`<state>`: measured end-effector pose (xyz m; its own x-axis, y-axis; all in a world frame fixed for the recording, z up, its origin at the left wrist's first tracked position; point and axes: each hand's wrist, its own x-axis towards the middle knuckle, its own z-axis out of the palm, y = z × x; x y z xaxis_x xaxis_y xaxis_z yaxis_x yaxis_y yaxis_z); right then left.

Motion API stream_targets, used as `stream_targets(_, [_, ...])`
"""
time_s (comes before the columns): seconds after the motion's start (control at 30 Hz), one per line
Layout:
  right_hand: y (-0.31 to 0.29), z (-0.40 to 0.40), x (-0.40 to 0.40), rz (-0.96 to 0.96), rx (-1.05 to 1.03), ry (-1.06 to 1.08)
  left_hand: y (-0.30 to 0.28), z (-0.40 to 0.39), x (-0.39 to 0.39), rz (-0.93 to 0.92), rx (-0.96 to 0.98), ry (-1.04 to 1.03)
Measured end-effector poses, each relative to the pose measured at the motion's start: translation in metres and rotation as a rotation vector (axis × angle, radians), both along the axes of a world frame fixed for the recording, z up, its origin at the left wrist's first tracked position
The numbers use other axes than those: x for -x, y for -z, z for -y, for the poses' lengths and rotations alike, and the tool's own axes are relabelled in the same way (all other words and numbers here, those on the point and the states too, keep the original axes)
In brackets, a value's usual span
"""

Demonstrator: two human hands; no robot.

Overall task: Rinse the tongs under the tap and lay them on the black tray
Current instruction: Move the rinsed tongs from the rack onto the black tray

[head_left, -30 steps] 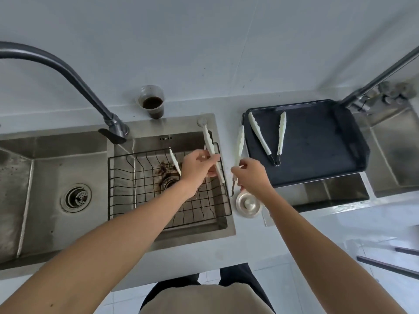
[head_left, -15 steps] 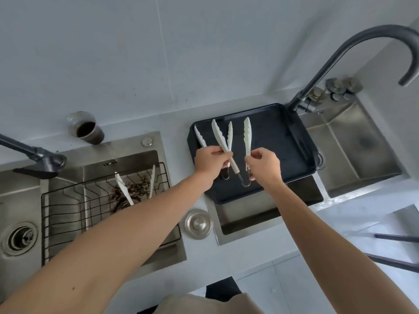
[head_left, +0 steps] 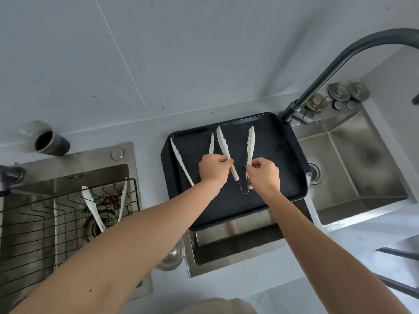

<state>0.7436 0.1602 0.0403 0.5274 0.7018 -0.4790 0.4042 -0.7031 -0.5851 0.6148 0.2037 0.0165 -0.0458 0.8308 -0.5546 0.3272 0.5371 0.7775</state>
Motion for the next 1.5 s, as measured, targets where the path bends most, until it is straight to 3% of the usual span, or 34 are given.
stream_targets(0.73, [0.028, -0.012, -0.005, 0.028, 0.008, -0.165, 0.018, 0.002, 0.008, -0.068, 0.045, -0.076])
stream_targets(1.5, [0.022, -0.025, -0.01, 0.122, 0.033, -0.213, 0.014, 0.011, -0.002, 0.061, 0.03, -0.064])
